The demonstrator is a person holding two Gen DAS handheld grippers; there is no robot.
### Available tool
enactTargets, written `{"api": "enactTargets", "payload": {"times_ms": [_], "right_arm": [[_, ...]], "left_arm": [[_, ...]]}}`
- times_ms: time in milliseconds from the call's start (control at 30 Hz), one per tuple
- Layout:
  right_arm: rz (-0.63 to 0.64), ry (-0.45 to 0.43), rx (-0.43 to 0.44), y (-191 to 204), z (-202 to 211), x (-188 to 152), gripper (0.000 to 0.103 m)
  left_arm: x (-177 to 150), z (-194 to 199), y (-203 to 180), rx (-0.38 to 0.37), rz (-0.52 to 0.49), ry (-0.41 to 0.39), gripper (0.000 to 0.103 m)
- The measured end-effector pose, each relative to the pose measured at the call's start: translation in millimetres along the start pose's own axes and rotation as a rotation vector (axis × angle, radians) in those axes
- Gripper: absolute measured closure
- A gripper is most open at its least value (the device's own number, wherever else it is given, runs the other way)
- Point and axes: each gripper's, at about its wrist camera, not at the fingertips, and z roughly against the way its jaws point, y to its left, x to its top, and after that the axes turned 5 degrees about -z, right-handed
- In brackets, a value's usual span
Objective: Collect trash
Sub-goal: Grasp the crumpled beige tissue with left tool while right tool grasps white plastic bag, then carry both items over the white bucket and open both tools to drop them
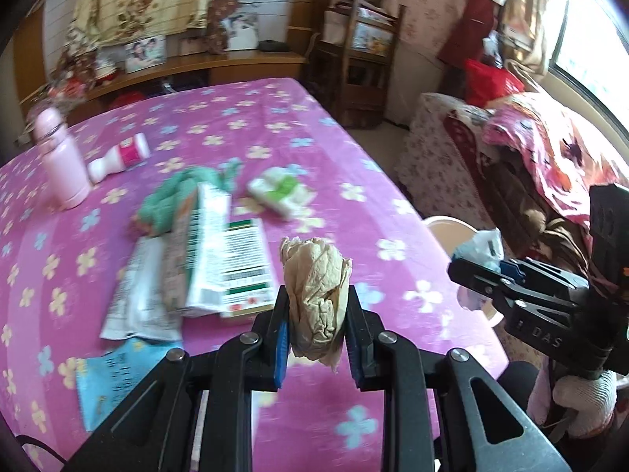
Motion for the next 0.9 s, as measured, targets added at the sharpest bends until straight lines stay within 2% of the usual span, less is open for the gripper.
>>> {"api": "enactTargets", "payload": {"times_ms": [533, 900], "right_arm": [[-0.072, -0.019, -0.164, -99, 33, -9, 0.070], [-0.168, 0.007, -0.214, -164, 25, -19, 0.070]], "left_arm": [[27, -46, -116, -0.135, -0.104, 0.040, 0.077], [31, -88, -161, -0.193, -0.129, 0.086, 0.077]]}}
